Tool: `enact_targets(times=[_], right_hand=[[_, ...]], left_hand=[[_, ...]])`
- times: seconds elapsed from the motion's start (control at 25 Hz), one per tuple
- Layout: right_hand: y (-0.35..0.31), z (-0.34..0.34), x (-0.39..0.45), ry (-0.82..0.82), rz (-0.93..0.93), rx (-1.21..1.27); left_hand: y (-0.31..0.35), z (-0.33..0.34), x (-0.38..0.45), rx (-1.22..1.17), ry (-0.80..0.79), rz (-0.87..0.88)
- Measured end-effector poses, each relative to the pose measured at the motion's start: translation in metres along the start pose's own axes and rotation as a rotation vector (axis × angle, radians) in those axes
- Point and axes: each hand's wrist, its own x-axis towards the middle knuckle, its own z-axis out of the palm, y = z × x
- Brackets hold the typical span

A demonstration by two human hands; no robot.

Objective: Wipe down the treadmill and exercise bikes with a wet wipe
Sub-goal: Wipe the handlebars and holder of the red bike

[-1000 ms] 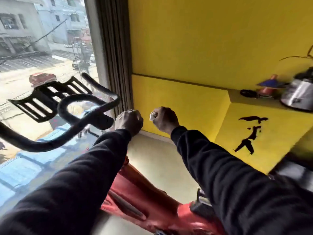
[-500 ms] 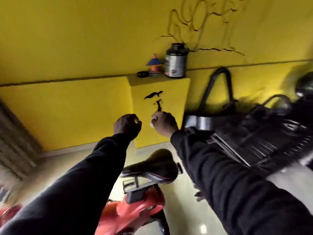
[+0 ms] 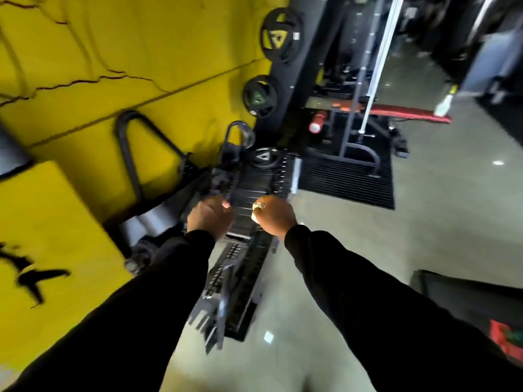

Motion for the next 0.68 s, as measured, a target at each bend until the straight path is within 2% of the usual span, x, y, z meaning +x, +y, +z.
enact_targets(times=[0.12, 0.28, 0.68], right_hand=[[0.101, -0.058, 0.046, 0.117, 0.142, -0.027], [0.206, -0.126, 0.099, 0.172, 0.255, 0.027], [0.422, -0.252, 0.206, 0.428, 0.641, -0.101]], left_hand=[[0.104, 0.062, 0.061, 0.016, -0.114, 0.11], [0.216, 0.125, 0.126, -0.025, -0.181, 0.234], [0.435, 0.283, 0.29, -0.188, -0.323, 0.617]])
